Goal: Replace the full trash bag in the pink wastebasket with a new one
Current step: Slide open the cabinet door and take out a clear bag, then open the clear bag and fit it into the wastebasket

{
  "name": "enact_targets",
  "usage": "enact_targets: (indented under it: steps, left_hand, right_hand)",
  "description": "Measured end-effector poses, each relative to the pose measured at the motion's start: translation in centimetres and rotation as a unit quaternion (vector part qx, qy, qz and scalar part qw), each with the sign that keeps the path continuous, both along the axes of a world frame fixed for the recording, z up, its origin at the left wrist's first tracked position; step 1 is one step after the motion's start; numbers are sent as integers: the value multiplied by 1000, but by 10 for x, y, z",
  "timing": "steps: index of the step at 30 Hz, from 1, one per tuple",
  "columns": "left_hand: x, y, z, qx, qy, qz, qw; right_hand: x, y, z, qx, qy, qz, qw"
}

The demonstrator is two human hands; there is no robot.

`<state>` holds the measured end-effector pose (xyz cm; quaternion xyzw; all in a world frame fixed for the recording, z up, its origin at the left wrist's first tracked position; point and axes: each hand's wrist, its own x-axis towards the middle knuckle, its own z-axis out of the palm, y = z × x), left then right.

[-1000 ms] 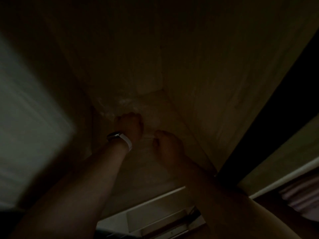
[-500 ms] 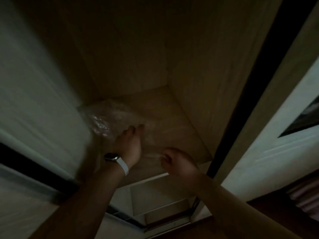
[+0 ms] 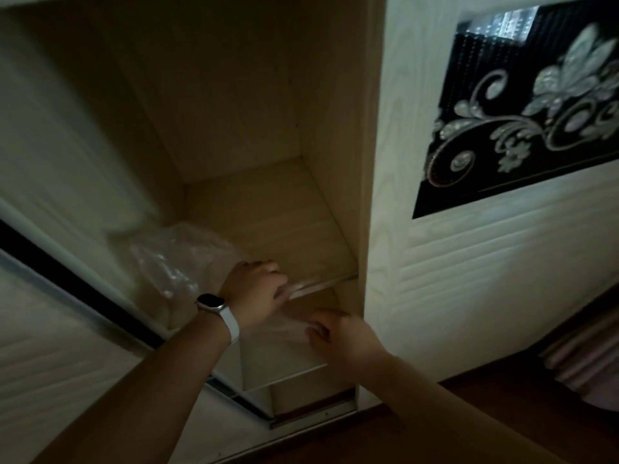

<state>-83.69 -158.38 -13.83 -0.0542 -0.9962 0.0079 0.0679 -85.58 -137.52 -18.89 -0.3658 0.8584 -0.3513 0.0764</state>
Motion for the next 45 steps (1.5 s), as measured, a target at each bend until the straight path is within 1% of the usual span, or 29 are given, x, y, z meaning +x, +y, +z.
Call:
enact_targets:
  steps: [3, 7, 12, 15, 18, 20, 22, 24, 26, 30, 35, 39, 42, 45]
  left_hand:
    - [17, 14, 0, 55, 58, 23, 996]
    - [42, 34, 6, 95, 109, 42, 989]
    - [69, 49, 15, 160, 129, 44, 978]
    - [84, 59, 20, 215, 140, 20, 966]
    - [99, 71, 22, 279, 142, 15, 950]
    - [115, 79, 22, 320, 138, -13, 937]
    - [121, 88, 23, 342, 138, -26, 929]
    - [135, 100, 18, 371, 120, -53, 919]
    - [145, 118, 11, 410, 80, -71, 906]
    - [158, 166, 0, 447, 6, -123, 886]
    - [173, 236, -3, 443, -42, -187, 876]
    - [176, 297, -9, 436, -66, -211, 872]
    - [175, 354, -13, 426, -90, -236, 868]
    - [176, 423, -15, 432, -125, -255, 856]
  right_hand:
    - [6, 14, -2, 3, -32, -9, 999]
    - [20, 29, 4, -34, -91, -65, 993]
    - [45, 46, 18, -110, -174, -157, 966]
    - [64, 56, 33, -143, -186, -200, 951]
    - [85, 68, 47, -168, -169, -243, 940]
    - [108, 79, 59, -182, -162, -278, 929]
    - [118, 90, 67, -196, -155, -296, 922]
    - [142, 102, 68, -196, -127, -332, 914]
    - [166, 117, 67, -200, -102, -367, 903]
    - [213, 162, 62, -205, -111, -424, 875]
    - [255, 225, 60, -251, -119, -491, 826]
    - [277, 283, 53, -270, -108, -542, 788]
    - [291, 335, 49, -288, -111, -570, 761]
    - [310, 397, 49, -306, -95, -596, 736]
